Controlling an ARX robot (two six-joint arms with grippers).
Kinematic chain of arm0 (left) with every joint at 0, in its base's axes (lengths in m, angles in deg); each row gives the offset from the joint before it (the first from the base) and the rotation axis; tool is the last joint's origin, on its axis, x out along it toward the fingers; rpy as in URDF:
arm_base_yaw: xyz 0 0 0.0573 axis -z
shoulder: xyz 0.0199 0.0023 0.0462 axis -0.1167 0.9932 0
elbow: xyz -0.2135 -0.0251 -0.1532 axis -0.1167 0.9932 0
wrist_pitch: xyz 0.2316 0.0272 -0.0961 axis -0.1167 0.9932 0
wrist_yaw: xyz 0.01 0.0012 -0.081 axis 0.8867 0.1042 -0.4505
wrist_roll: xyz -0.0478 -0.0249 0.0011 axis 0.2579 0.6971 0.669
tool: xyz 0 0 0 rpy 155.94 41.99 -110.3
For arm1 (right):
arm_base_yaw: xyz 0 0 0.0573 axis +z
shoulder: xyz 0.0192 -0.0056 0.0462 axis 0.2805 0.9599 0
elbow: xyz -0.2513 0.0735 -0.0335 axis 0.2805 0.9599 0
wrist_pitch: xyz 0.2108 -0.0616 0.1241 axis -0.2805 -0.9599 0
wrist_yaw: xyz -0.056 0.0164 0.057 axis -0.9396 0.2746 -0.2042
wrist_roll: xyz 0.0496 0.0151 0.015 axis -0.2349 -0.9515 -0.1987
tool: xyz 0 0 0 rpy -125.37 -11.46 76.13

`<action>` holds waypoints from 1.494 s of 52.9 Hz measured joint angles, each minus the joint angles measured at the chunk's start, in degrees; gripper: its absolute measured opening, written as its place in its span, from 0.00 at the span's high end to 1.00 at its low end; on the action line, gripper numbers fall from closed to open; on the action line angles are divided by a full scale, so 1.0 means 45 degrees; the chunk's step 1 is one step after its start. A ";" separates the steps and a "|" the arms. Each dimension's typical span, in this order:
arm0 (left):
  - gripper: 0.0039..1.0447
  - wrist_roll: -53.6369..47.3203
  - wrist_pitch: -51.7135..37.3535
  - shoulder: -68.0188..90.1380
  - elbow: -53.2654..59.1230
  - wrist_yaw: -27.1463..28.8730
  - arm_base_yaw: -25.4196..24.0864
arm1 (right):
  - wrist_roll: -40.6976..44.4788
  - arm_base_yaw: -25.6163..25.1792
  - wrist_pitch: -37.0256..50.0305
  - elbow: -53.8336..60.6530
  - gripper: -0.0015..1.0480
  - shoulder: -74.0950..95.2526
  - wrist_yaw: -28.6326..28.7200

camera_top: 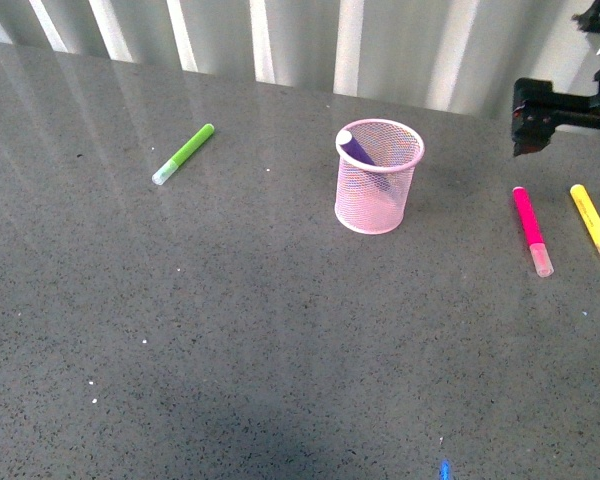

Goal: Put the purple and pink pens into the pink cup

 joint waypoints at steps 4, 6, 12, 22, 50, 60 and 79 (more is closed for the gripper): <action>0.06 0.0000 0.0000 0.0000 0.0000 0.0005 0.0000 | -0.0005 0.0078 0.0078 -0.0053 0.07 0.0306 0.0073; 0.06 0.0000 0.0000 0.0000 0.0000 0.0005 0.0000 | -0.0019 0.0083 0.0102 -0.0141 0.07 0.0495 0.0083; 0.06 0.0000 0.0000 0.0000 0.0000 0.0005 0.0000 | -0.0170 0.0039 0.0175 -0.0593 0.07 0.1156 0.0005; 0.06 0.0000 0.0000 0.0000 0.0000 0.0005 0.0000 | -0.0194 -0.0078 0.0374 -0.1146 0.07 0.2016 0.0083; 0.06 0.0000 0.0000 0.0000 0.0000 0.0000 0.0000 | -0.0175 -0.0160 0.1205 -0.2244 0.07 0.3803 0.0175; 0.06 0.0000 0.0000 0.0000 0.0000 0.0005 0.0000 | -0.0029 -0.0272 0.1501 -0.2239 0.36 0.3915 -0.0107; 0.06 0.0000 0.0000 0.0000 0.0000 0.0000 0.0000 | 0.0112 -0.0423 0.1812 -0.2093 0.87 0.3915 0.0034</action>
